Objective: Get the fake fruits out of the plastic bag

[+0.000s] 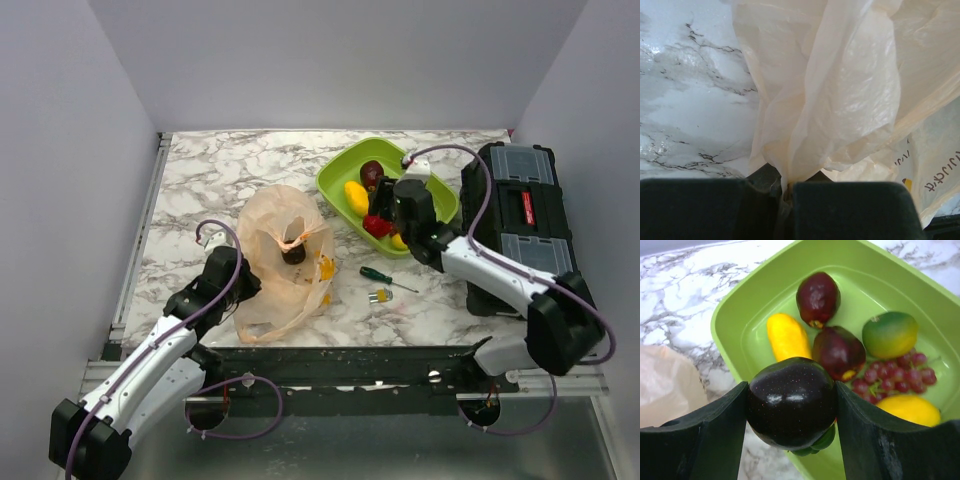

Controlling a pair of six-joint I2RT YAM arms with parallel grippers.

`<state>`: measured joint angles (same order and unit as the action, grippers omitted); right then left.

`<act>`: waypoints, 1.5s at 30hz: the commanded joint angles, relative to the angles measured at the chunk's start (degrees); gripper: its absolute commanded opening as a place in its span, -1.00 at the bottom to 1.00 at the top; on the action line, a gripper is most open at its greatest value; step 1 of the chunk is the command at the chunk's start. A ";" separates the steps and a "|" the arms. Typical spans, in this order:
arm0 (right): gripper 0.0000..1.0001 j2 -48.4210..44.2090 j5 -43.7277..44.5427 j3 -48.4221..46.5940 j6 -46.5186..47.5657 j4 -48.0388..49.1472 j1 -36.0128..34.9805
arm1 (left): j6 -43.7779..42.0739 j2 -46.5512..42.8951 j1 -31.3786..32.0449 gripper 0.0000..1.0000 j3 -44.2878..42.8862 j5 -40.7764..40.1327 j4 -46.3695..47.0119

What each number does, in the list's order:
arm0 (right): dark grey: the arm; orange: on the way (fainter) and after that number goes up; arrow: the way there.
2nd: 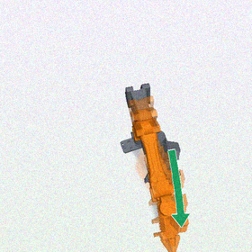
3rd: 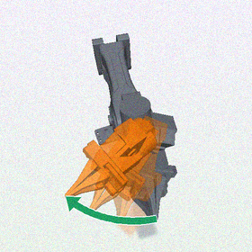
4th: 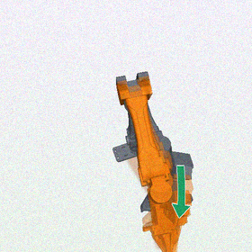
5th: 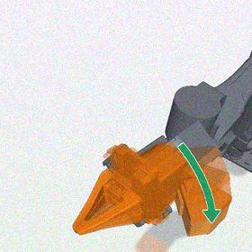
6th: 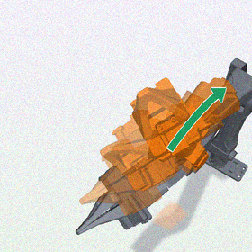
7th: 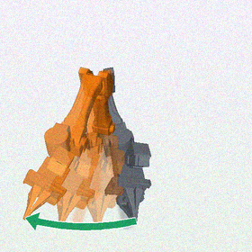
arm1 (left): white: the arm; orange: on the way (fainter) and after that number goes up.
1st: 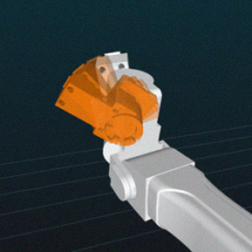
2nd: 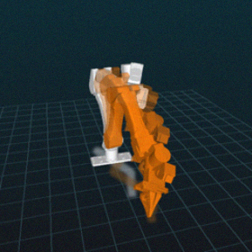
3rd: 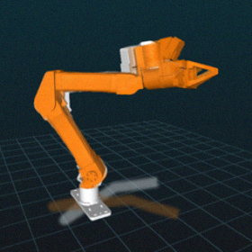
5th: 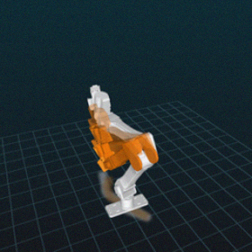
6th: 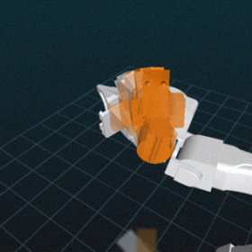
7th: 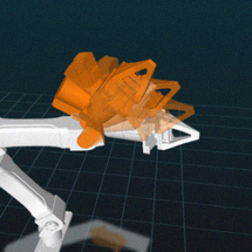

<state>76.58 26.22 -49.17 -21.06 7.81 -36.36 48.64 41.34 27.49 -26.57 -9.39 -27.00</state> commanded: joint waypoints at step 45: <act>0.59 32.84 -12.79 -36.27 2.04 -25.84 14.23 | 1.47 7.39 -0.37 -1.00 -5.29 5.38 -1.65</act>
<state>116.92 19.97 -91.66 -15.90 -15.40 -21.43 49.58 48.84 27.42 -30.76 -4.93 -28.86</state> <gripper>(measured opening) 0.792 0.003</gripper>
